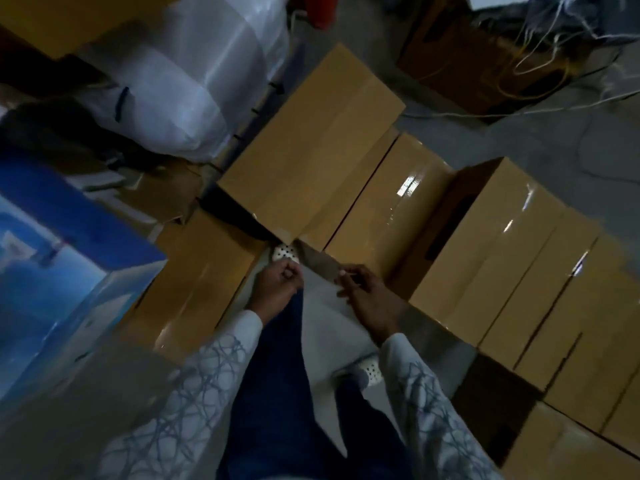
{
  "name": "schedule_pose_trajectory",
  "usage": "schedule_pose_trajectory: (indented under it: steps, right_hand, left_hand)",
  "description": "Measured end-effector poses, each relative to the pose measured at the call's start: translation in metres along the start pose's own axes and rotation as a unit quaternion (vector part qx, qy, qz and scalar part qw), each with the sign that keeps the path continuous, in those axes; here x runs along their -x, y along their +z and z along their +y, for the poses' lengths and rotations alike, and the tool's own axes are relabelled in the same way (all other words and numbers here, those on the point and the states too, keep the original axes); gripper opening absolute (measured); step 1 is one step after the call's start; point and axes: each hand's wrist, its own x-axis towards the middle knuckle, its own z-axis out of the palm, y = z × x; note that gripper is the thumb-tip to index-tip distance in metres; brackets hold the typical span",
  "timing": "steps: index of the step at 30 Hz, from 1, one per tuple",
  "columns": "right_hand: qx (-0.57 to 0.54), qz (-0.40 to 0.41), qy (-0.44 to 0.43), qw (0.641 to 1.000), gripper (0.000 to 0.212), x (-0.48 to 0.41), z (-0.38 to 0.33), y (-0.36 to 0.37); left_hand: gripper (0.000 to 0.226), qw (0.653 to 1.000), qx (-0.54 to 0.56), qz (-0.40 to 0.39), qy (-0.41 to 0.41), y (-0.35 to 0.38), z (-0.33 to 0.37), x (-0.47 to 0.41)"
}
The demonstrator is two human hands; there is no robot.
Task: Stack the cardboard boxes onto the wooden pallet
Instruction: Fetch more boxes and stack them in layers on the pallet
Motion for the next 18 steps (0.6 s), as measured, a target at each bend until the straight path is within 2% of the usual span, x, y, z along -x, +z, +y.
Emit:
schedule_pose_trajectory:
  steps: [3,6,7,9,11,12,14,16,18]
  right_hand:
    - [-0.024,0.034,0.040,0.998,0.021,-0.095,-0.019,0.030]
    - [-0.025,0.069,0.070,0.995,0.029,-0.185,-0.022,0.053]
    - [-0.023,0.079,0.080,0.993,0.036,-0.214,-0.022,0.058]
    - [-0.034,0.107,0.105,0.988,0.058,-0.266,-0.023,0.063]
    - [-0.057,0.144,0.134,0.979,0.074,-0.308,-0.023,0.064]
    - [-0.075,0.153,0.148,0.974,0.072,-0.326,-0.020,0.064]
    - [-0.123,0.142,0.166,0.968,0.048,-0.351,-0.014,0.065]
    - [-0.166,0.128,0.167,0.963,0.042,-0.363,-0.010,0.068]
    - [-0.207,0.138,0.166,0.954,0.042,-0.366,-0.010,0.073]
  left_hand:
    - [0.021,0.999,-0.043,-0.002,0.017,-0.027,0.025,-0.106]
    - [0.008,0.993,-0.111,0.034,0.030,-0.047,0.037,-0.211]
    - [0.010,0.988,-0.134,0.053,0.056,-0.052,0.037,-0.244]
    - [0.041,0.973,-0.174,0.099,0.111,-0.057,0.036,-0.299]
    - [0.079,0.963,-0.202,0.132,0.121,-0.057,0.039,-0.341]
    - [0.097,0.959,-0.212,0.146,0.115,-0.056,0.042,-0.359]
    - [0.121,0.957,-0.214,0.166,0.104,-0.053,0.045,-0.387]
    - [0.128,0.957,-0.207,0.183,0.085,-0.048,0.046,-0.404]
    - [0.124,0.957,-0.196,0.202,0.063,-0.044,0.054,-0.405]
